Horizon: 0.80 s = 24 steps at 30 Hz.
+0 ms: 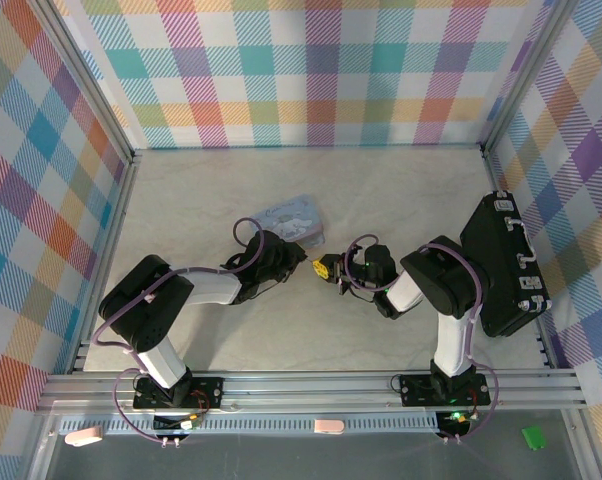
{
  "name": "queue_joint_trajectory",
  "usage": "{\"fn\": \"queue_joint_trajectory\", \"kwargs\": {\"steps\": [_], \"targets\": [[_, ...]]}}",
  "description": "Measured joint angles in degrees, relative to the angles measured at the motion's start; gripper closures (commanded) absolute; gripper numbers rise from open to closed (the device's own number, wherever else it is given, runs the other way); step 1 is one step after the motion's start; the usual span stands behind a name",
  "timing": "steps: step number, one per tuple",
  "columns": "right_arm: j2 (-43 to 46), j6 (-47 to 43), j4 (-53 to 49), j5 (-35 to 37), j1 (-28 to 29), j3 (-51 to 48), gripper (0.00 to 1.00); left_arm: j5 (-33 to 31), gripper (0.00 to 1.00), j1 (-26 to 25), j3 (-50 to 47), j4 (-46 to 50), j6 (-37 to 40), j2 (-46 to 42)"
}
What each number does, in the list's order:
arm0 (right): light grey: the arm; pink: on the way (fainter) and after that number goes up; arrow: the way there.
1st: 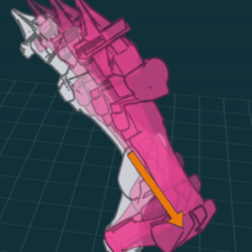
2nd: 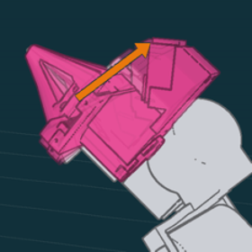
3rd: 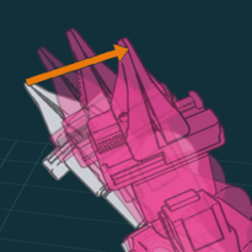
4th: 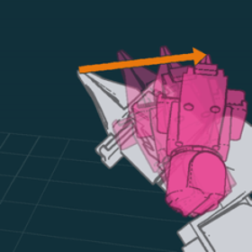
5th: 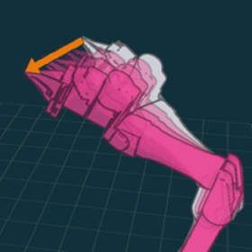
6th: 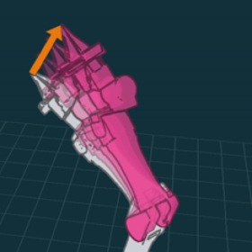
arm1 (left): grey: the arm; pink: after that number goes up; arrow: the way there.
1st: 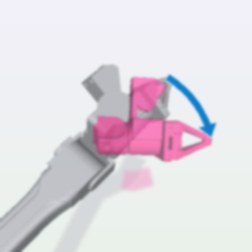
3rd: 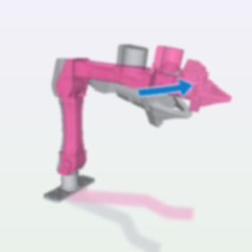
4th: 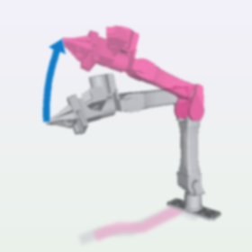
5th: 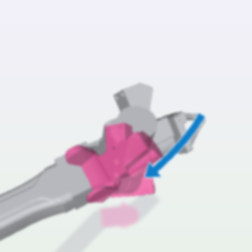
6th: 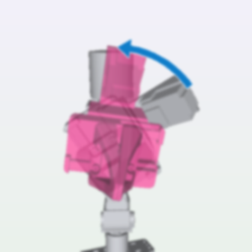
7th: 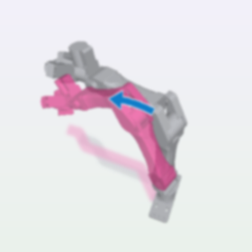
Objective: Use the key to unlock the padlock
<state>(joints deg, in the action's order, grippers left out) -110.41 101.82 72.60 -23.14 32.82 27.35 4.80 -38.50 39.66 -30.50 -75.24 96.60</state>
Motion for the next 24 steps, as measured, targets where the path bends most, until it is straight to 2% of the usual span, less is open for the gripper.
{"fn": "queue_joint_trajectory", "kwargs": {"steps": [24], "targets": [[2.51,-0.22,-5.18,5.18,3.30,1.66,1.00,-0.74,1.00,-0.52,0.68,0.57,0.02,0.44]]}}
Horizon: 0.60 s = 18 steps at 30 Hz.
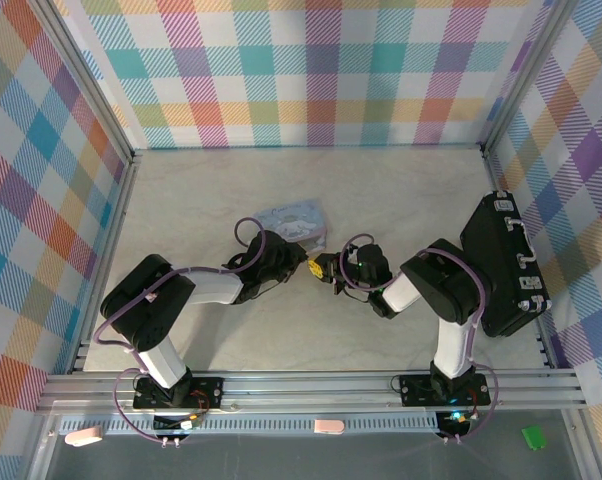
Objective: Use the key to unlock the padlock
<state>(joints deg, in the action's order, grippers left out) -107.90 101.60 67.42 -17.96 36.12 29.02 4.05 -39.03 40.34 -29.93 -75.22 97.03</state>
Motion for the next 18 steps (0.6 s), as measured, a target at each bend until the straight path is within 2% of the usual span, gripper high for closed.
{"fn": "queue_joint_trajectory", "kwargs": {"steps": [11,16,18], "targets": [[0.44,0.00,-0.66,0.20,0.00,0.02,0.99,0.13,1.00,0.00,0.02,-0.02,0.00,0.00],[0.28,-0.76,-0.57,-0.33,-0.09,0.02,0.70,0.90,1.00,-0.22,0.07,0.04,0.07,0.00],[1.05,-2.89,-2.97,-1.33,-0.50,-0.11,0.62,1.22,1.00,-0.39,0.17,0.39,0.11,-0.02]]}}
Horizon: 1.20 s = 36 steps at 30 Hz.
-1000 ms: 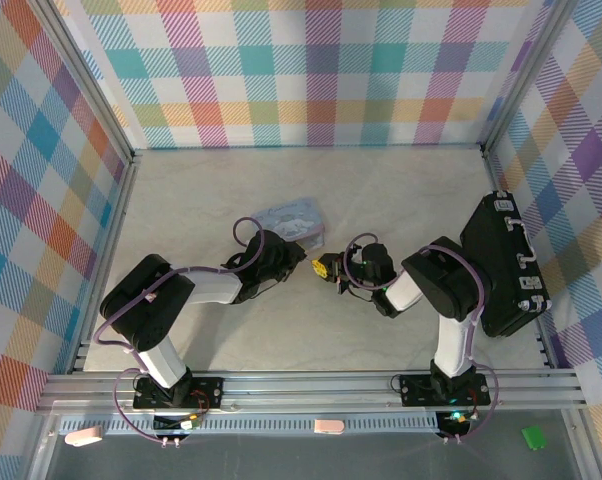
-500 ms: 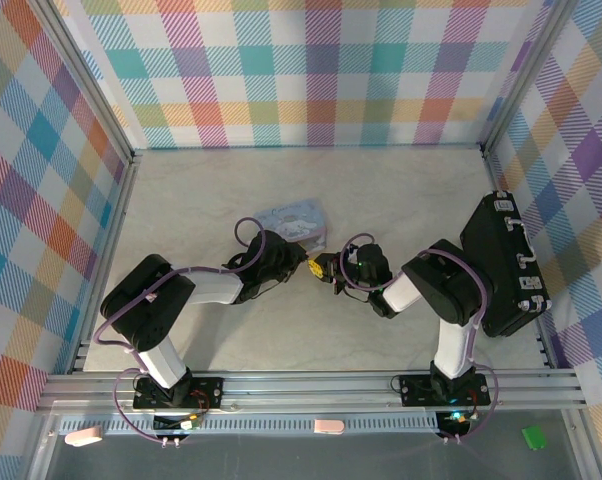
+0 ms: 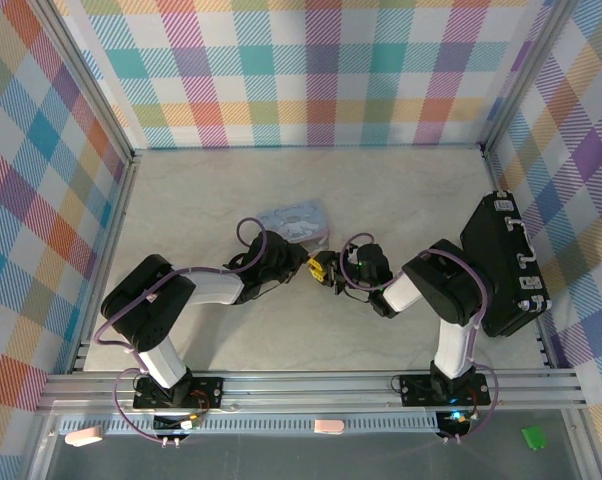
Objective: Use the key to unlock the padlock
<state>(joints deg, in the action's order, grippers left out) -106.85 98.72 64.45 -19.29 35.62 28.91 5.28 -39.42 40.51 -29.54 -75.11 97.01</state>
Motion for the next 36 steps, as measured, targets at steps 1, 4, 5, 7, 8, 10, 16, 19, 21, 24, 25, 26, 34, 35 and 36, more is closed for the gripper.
{"fn": "queue_joint_trajectory", "kwargs": {"steps": [1,4,5,7,8,10,16,19,21,24,25,26,34,35,36], "targets": [[0.50,-1.73,-1.81,-0.70,-0.42,0.00,0.61,0.15,1.00,0.00,0.24,0.48,-0.04,0.00],[2.05,-6.60,-5.75,-2.91,-1.51,-0.13,0.59,1.27,1.00,0.00,0.66,2.82,-0.11,-0.52],[2.40,-8.07,-6.23,-3.39,-1.75,-0.39,0.59,1.57,1.00,0.02,0.66,3.65,-0.11,-0.87],[3.65,-11.54,-7.76,-4.13,-1.97,-1.07,0.58,2.84,1.00,0.13,0.68,5.99,-0.04,-1.88],[4.46,-13.33,-8.98,-4.46,-2.19,-1.11,0.58,3.41,1.00,0.20,0.68,7.21,0.02,-2.32],[6.19,-17.09,-10.95,-5.03,-2.36,-1.11,0.58,4.33,1.00,0.74,0.72,9.70,0.59,-3.02],[12.09,-31.34,-17.51,-6.40,-2.67,-1.03,0.60,6.84,1.00,2.75,1.68,13.16,2.14,-3.45],[14.49,-39.28,-20.72,-7.23,-2.67,-1.01,0.61,7.61,1.00,4.02,1.68,13.25,2.54,-3.45],[16.83,-45.53,-23.78,-7.08,-2.62,-1.01,0.60,7.93,1.00,4.68,1.68,13.44,2.67,-3.54],[22.38,-56.92,-29.31,-4.31,-1.66,-1.07,0.58,8.50,1.00,5.57,1.75,14.71,3.23,-4.00],[24.52,-61.42,-30.49,-2.93,-0.92,-1.25,0.57,8.70,1.00,5.86,1.75,15.39,3.65,-4.28],[26.56,-66.07,-31.23,-1.60,-0.09,-1.55,0.57,8.81,1.00,6.03,1.79,16.00,4.04,-4.59],[31.26,-94.05,-32.41,6.32,5.11,-5.40,0.53,10.21,1.00,7.10,2.54,17.66,5.60,-5.73],[31.23,-97.42,-32.26,7.61,6.60,-5.79,0.53,10.27,1.00,7.13,2.54,17.88,5.75,-5.81],[30.99,-100.10,-31.56,8.52,7.93,-6.10,0.53,10.32,1.00,7.17,2.56,18.25,5.95,-5.92]]}}
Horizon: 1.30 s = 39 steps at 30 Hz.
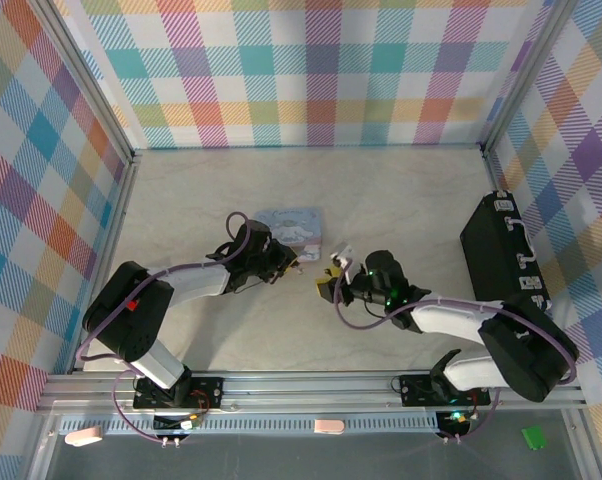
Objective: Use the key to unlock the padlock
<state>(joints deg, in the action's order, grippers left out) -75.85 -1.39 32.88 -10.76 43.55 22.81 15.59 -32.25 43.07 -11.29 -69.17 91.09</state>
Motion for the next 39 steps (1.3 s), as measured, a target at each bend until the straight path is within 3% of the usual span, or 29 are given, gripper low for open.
{"fn": "queue_joint_trajectory", "kwargs": {"steps": [7,12,20,39], "targets": [[-8.28,-14.27,9.49,7.50,6.27,-0.15,0.54,0.42,1.00,0.04,0.17,1.62,1.09,-0.74],[-16.70,-18.91,15.96,13.84,7.91,1.66,0.57,0.46,1.00,0.00,0.17,2.32,1.09,-1.29],[-21.62,-19.19,22.21,19.58,8.24,4.35,0.62,0.44,1.00,-0.92,0.17,2.38,1.09,-1.70],[-24.35,-16.83,24.09,22.23,8.68,4.85,0.85,-0.11,1.00,-2.60,0.15,1.62,0.24,-1.68]]}}
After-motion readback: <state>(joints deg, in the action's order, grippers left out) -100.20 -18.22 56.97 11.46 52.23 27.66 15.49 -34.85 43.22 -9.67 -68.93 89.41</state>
